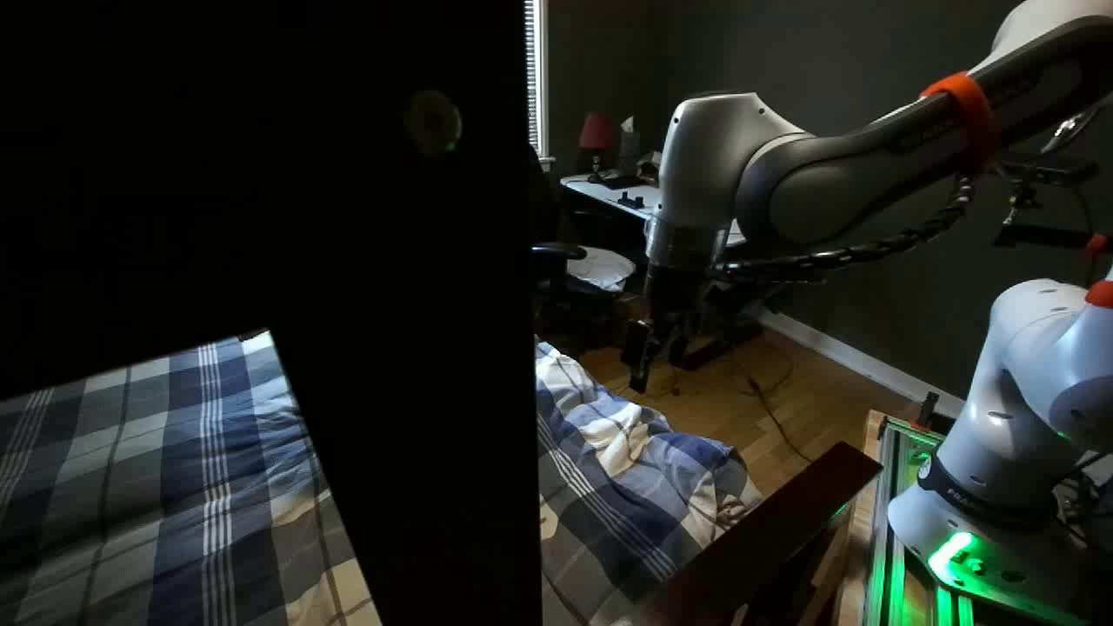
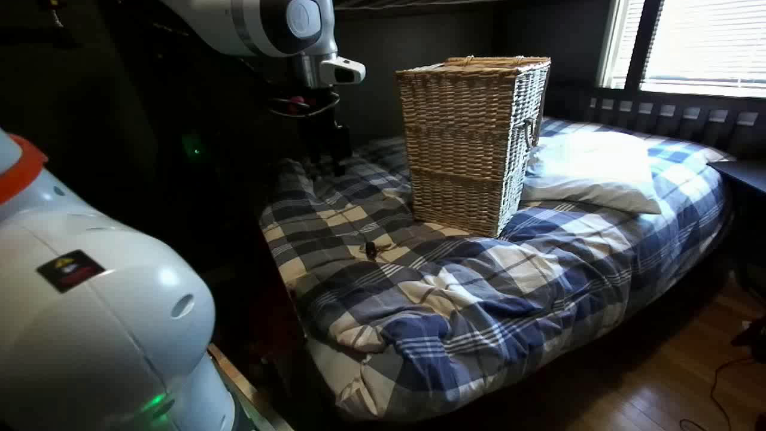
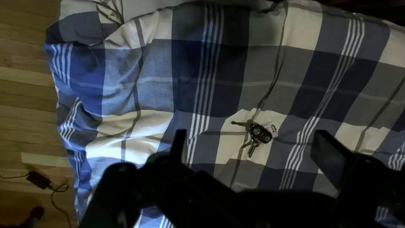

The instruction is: Remove the keys from blanket and put them on the headboard.

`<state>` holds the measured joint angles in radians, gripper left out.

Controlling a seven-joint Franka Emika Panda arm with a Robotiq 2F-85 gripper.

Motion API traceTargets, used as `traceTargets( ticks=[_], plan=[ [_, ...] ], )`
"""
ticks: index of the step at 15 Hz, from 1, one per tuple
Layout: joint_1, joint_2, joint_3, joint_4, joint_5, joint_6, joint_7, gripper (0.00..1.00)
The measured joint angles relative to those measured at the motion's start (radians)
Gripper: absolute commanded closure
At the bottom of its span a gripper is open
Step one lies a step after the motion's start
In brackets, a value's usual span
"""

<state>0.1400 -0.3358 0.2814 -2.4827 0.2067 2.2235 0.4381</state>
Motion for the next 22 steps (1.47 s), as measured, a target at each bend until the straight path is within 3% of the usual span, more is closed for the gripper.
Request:
traceTargets(
  ticks=[11, 18, 22],
  plan=[
    [0.002, 0.029, -0.002, -0.008, -0.001, 0.041, -0.038, 0.0],
    [0.02, 0.238, -0.047, -0.064, 0.006, 0.44, -0.311, 0.0],
    [0.046, 0.413, -0.047, -0.048, 0.225, 0.704, -0.596, 0.0]
  ],
)
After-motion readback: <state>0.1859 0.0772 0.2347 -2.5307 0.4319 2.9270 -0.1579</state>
